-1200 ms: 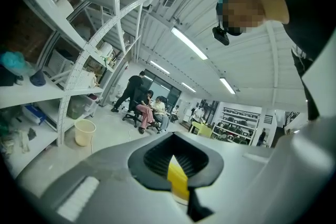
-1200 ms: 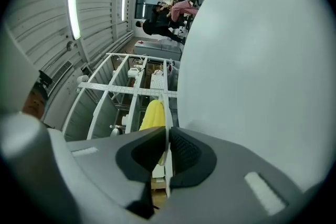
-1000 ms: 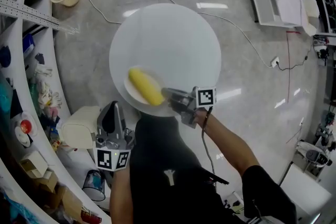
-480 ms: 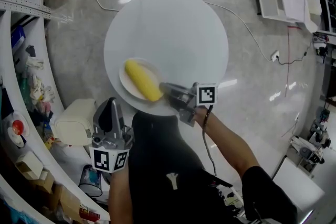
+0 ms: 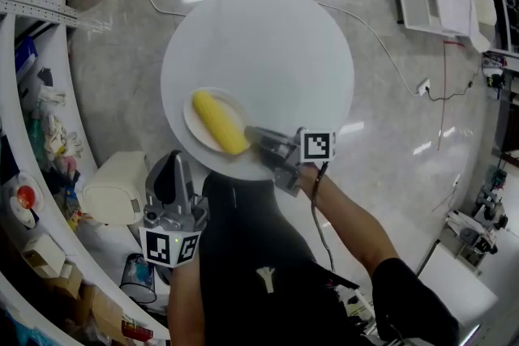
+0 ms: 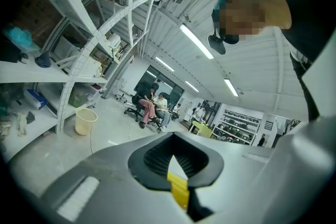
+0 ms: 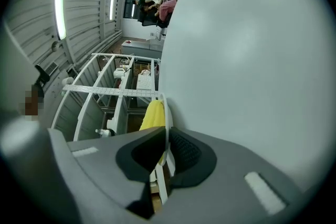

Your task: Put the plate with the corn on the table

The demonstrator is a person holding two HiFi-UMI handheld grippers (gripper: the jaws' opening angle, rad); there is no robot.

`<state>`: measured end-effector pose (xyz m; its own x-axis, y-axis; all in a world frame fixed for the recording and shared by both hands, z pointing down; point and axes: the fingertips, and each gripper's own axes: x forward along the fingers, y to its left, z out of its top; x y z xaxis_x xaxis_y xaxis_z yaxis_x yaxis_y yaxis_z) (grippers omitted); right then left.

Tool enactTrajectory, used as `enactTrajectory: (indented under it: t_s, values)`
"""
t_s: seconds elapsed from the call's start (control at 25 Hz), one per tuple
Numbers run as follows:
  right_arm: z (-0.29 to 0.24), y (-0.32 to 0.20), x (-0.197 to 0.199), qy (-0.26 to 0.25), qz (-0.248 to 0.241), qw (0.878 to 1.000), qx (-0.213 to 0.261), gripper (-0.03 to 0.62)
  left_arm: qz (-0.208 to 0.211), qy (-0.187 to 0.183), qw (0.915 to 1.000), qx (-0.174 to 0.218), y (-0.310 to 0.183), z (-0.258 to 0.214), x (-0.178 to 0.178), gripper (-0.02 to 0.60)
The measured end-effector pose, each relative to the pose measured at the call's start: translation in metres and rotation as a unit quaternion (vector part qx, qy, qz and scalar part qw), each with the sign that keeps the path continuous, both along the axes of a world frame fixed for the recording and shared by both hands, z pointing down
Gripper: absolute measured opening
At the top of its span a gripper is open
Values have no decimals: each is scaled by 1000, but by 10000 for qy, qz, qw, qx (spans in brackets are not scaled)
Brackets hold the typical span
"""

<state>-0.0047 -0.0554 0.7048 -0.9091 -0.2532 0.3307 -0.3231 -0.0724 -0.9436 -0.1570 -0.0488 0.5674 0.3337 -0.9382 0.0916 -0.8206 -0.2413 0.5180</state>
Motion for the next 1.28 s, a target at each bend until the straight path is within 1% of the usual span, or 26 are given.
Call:
enactTrajectory:
  t_s: [0.2,0.4,0.52,0.64,0.76,0.96,1.28]
  values:
    - [-1,-2,-1,103,-51,9999,118,37,-5,29,10000,-22,1,1,0,6]
    - [0,-3,-3,283,-24,9995,121,35,-20,46,10000,-37,0,2,-2,6]
    - [2,-2,-3,414,26,9991,-5,35,-19,65,10000,-49,0,2,-3,6]
    - [6,0,1,705,112,9972,-208,35,4,86,9999,-69,0,2,-1,5]
    - [8,1,2,906,123,9955,-235,38,22,113,9999,-75,2,2,0,6]
    - [10,3,2,1200,1,9926,-185,48,75,142,9998,-72,5,1,3,6]
    - [9,3,1,1464,-119,9891,-89,64,59,173,9998,-77,10,-1,3,6]
